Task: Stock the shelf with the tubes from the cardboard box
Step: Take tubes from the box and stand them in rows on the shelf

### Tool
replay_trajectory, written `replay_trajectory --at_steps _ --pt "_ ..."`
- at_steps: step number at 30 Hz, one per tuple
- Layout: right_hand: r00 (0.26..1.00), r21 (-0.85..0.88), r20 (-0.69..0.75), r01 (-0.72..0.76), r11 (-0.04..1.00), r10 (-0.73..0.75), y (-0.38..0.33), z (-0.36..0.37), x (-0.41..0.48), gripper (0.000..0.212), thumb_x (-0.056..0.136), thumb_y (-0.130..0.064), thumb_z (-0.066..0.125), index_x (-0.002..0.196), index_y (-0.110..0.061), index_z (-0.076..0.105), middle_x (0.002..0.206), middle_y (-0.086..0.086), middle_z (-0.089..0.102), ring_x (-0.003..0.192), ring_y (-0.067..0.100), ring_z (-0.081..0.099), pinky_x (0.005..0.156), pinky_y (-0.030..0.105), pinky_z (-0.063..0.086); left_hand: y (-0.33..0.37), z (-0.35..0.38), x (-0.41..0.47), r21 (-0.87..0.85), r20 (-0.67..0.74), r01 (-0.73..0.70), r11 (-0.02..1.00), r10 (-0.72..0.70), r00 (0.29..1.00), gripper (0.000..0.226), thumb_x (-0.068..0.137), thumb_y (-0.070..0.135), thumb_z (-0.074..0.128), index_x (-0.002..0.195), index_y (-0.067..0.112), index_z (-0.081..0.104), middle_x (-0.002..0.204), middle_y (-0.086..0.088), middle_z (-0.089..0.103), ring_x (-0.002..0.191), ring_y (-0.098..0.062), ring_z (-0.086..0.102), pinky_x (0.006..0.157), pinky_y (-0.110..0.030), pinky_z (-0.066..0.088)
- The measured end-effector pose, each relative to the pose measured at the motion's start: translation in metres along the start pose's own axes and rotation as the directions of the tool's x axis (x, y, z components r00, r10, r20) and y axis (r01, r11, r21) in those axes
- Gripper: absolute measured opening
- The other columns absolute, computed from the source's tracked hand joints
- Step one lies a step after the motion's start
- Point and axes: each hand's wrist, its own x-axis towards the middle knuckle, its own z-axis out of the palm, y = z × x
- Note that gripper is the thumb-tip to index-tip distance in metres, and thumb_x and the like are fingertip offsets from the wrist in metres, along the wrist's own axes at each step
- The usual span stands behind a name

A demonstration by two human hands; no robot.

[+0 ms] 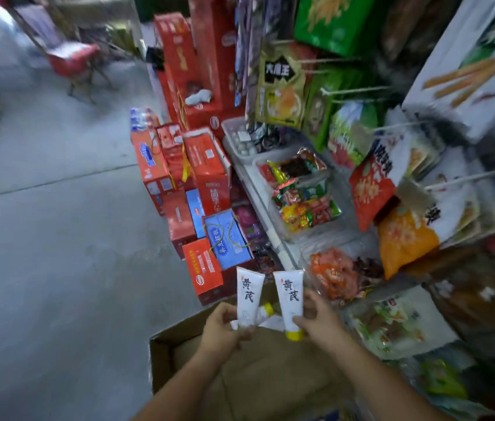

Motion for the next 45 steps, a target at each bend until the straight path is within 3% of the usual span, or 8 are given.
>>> replay_trajectory --at_steps 8,14,18,21,26,30,39,45 --pt "0.981 0.059 -0.057 0.187 0.981 -0.184 -0.117 -0.038 -0.06 0.048 0.084 0.012 0.063 0.119 -0.019 0.051 0.112 0.006 0.066 0.096 0.017 0.064 0.073 0.027 0.054 0.121 -0.028 -0.053 -0.042 -0.006 -0.209 0.977 0.209 0.978 0.03 0.075 -0.007 0.076 0.094 0.004 0.056 0.085 -0.003 0.07 0.063 -0.008 0.066 0.054 -0.022 0.051" --pt "0.959 0.092 -0.174 0.243 0.966 -0.224 -0.187 -0.068 -0.119 0.056 0.088 0.007 0.063 0.135 -0.021 0.046 0.106 -0.009 0.058 0.084 0.001 0.056 0.054 0.014 0.048 0.199 -0.053 -0.086 -0.009 0.077 -0.317 0.948 0.317 0.945 0.039 0.077 -0.002 0.079 0.103 -0.001 0.051 0.102 -0.016 0.066 0.071 -0.03 0.071 0.047 -0.029 0.049" --pt "0.918 0.1 -0.296 0.306 0.947 -0.266 -0.218 -0.085 -0.163 0.057 0.09 0.004 0.063 0.14 -0.014 0.042 0.115 -0.005 0.05 0.105 0.011 0.05 0.068 0.02 0.047 0.243 -0.057 -0.111 -0.029 0.147 -0.401 0.916 0.401 0.904 0.035 0.077 -0.003 0.08 0.1 0.0 0.053 0.097 -0.02 0.064 0.074 -0.032 0.069 0.045 -0.022 0.048" --pt "0.883 0.107 -0.385 0.33 0.938 -0.267 -0.232 -0.095 -0.192 0.056 0.089 0.0 0.066 0.137 -0.021 0.045 0.121 -0.004 0.053 0.115 0.014 0.05 0.092 0.04 0.052 0.268 -0.052 -0.128 -0.035 0.229 -0.444 0.896 0.439 0.869 0.039 0.077 -0.003 0.08 0.105 -0.001 0.054 0.096 -0.017 0.067 0.065 -0.022 0.068 0.046 -0.027 0.048" --pt "0.837 0.122 -0.486 0.348 0.93 -0.25 -0.238 -0.118 -0.244 0.048 0.088 -0.002 0.067 0.116 -0.035 0.047 0.115 -0.006 0.059 0.115 0.021 0.058 0.096 0.046 0.05 0.3 -0.026 -0.165 -0.059 0.357 -0.52 0.852 0.504 0.786 0.035 0.079 0.005 0.081 0.103 0.003 0.055 0.101 -0.013 0.072 0.084 -0.041 0.071 0.054 -0.038 0.055" --pt "0.785 0.136 -0.579 0.358 0.924 -0.219 -0.23 -0.145 -0.293 0.049 0.086 -0.002 0.069 0.115 -0.036 0.05 0.12 -0.004 0.062 0.115 0.025 0.06 0.09 0.057 0.053 0.314 0.001 -0.206 -0.116 0.432 -0.562 0.819 0.551 0.714 0.036 0.079 0.006 0.082 0.102 0.004 0.055 0.101 -0.013 0.07 0.088 -0.039 0.07 0.057 -0.036 0.055" --pt "0.635 0.106 -0.754 0.369 0.923 -0.167 -0.193 -0.199 -0.414 0.045 0.087 -0.002 0.069 0.127 -0.017 0.055 0.111 -0.003 0.065 0.105 0.021 0.064 0.085 0.052 0.057 0.325 0.08 -0.299 -0.187 0.602 -0.581 0.792 0.56 0.569 0.04 0.075 0.011 0.085 0.1 0.013 0.055 0.103 -0.013 0.072 0.09 -0.036 0.072 0.063 -0.036 0.05" --pt "0.587 0.156 -0.802 0.386 0.909 -0.111 -0.143 -0.219 -0.502 0.046 0.089 -0.005 0.067 0.128 -0.023 0.052 0.117 0.005 0.061 0.104 0.029 0.063 0.07 0.053 0.06 0.306 0.134 -0.377 -0.202 0.685 -0.593 0.779 0.545 0.483 0.042 0.077 0.011 0.084 0.107 0.009 0.054 0.101 -0.012 0.073 0.084 -0.031 0.074 0.057 -0.034 0.053"
